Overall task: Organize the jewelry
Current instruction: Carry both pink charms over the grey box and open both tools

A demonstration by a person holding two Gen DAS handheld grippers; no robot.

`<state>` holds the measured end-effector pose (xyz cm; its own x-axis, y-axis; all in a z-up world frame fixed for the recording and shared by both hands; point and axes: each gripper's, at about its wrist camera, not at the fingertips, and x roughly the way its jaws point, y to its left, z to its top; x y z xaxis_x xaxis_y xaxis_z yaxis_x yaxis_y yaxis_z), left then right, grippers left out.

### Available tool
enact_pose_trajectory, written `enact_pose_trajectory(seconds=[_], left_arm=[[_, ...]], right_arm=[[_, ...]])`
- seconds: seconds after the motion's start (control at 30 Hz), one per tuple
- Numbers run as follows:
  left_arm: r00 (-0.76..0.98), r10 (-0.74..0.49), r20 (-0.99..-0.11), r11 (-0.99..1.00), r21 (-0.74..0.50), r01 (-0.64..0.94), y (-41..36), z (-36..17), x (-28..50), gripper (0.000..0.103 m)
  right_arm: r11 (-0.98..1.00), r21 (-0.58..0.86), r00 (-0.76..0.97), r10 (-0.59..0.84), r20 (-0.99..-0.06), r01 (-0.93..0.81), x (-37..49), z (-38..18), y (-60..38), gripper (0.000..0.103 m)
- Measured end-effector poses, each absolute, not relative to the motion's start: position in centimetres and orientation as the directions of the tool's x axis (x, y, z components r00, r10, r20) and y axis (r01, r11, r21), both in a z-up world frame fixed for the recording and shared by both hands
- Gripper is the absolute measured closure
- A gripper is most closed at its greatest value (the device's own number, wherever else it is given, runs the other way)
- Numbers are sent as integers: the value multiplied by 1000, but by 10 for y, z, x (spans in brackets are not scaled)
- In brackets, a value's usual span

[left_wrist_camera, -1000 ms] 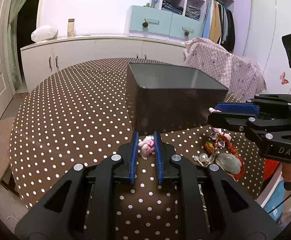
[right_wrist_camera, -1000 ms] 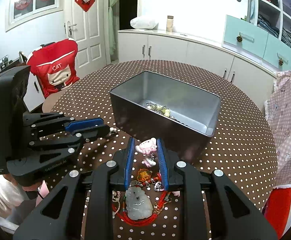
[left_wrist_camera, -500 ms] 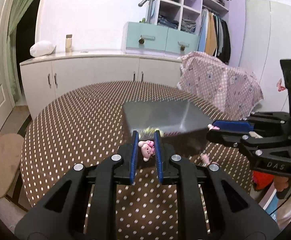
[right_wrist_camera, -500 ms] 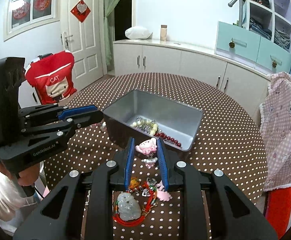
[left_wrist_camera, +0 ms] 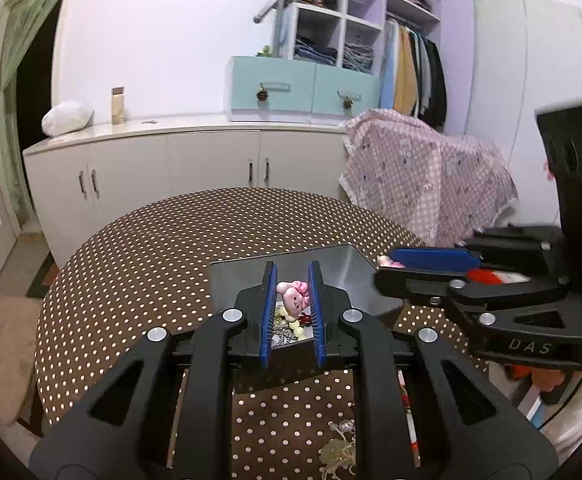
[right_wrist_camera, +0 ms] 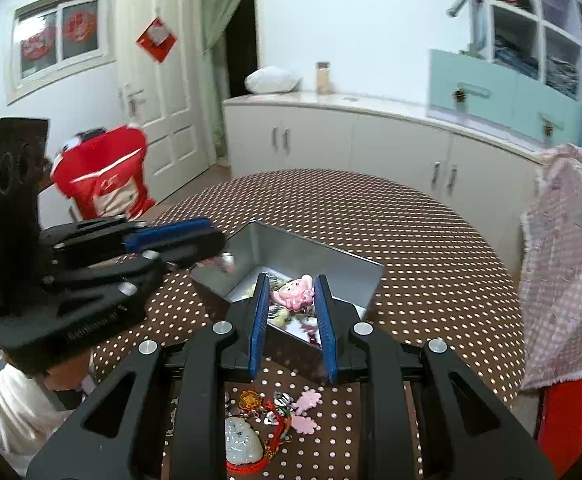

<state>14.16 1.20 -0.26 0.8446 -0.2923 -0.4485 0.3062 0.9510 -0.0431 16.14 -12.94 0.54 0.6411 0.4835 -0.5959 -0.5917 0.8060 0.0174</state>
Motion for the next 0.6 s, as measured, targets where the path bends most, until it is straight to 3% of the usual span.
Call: enact_pose_trajectory(seconds=[0.03, 0.07, 0.13, 0.17, 0.2, 0.23, 0.27, 0.6], left_arm=[[847, -274, -455, 954, -14, 301, 9, -4, 142, 86], [850, -247, -465, 957, 18, 288, 6, -6, 143, 86], [844, -231, -483, 958, 38, 284, 5, -9, 145, 85], [840, -235, -489, 958, 31, 286, 7, -9, 147, 75], [841, -235, -487, 959, 24, 282, 9, -8, 147, 53], [846, -236, -478, 960, 20, 280, 11, -7, 148, 43], [856, -236, -459, 961, 18, 275, 14, -6, 146, 40], [855, -215, -473, 964, 38, 263, 16, -9, 143, 40]], right_arm=[[816, 9, 651, 468, -598, -579, 162, 5, -130, 58], [820, -3, 661, 459, -593, -572, 163, 6, -130, 51], [821, -11, 669, 456, -587, -570, 163, 7, -133, 51], [823, -8, 669, 456, -587, -568, 163, 7, -134, 50], [825, -5, 669, 456, -587, -566, 164, 7, -135, 50], [827, -3, 671, 453, -587, -562, 164, 7, -137, 50], [830, -3, 672, 450, -588, -558, 164, 6, -138, 48], [852, 12, 668, 420, -614, -524, 163, -4, -147, 41]])
